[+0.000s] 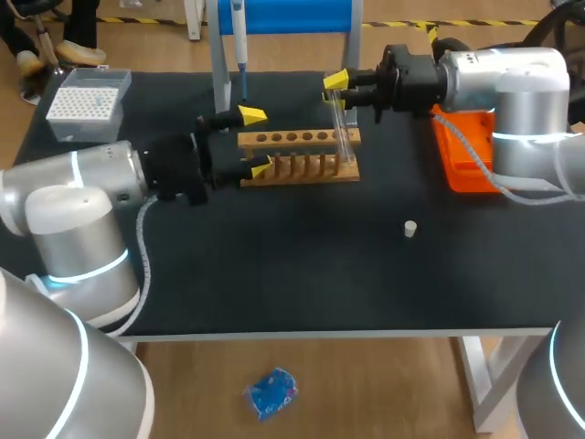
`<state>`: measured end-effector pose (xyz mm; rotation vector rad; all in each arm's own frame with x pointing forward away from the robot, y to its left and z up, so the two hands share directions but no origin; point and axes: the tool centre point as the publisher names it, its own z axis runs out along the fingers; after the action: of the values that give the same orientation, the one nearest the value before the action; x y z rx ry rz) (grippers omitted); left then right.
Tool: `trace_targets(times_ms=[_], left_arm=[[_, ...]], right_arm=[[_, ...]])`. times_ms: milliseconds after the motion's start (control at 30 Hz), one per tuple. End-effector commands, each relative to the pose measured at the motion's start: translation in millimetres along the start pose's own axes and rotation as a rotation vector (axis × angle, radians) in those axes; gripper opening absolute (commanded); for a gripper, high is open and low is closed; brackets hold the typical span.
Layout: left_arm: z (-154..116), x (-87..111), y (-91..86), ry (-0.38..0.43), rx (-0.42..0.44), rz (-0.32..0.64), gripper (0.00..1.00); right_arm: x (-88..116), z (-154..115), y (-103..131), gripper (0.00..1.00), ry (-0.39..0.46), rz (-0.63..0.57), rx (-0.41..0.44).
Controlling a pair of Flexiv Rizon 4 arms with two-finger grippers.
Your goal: Invert the test tube, pick up the pipette, mount the tip to pipette, aspirate from beaker and dispense into the tube, eject the tip, return the pipette, and cap with the stopper.
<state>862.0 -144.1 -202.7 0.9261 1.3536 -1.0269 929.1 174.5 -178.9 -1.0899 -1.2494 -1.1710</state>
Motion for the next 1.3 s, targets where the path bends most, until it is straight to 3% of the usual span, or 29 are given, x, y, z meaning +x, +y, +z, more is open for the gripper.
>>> trace_targets(times_ms=[33,200,767,900,1300], left_arm=[[16.5,-2.8,-4.2,0.049,0.011,-0.019,1.0],[32.6,-5.5,-8.5,0.041,0.034,0.016,1.0],[37.4,-6.5,-9.3,0.037,0.014,0.039,1.0],[45.9,-8.4,-12.7,0.003,0.039,0.06,1.0],[72.9,1.8,-15.3,0.047,0.121,0.019,1.0]], right_arm=[[-9.5,7.0,5.7,0.0,0.013,0.003,0.002],[-15.2,15.1,10.1,0.0,0.028,0.002,-0.004],[-19.1,22.7,14.7,0.0,0.044,0.004,0.003],[-24.5,31.5,20.9,0.0,0.051,0.007,0.009],[-33.4,49.1,31.5,0.0,0.058,0.007,0.023]])
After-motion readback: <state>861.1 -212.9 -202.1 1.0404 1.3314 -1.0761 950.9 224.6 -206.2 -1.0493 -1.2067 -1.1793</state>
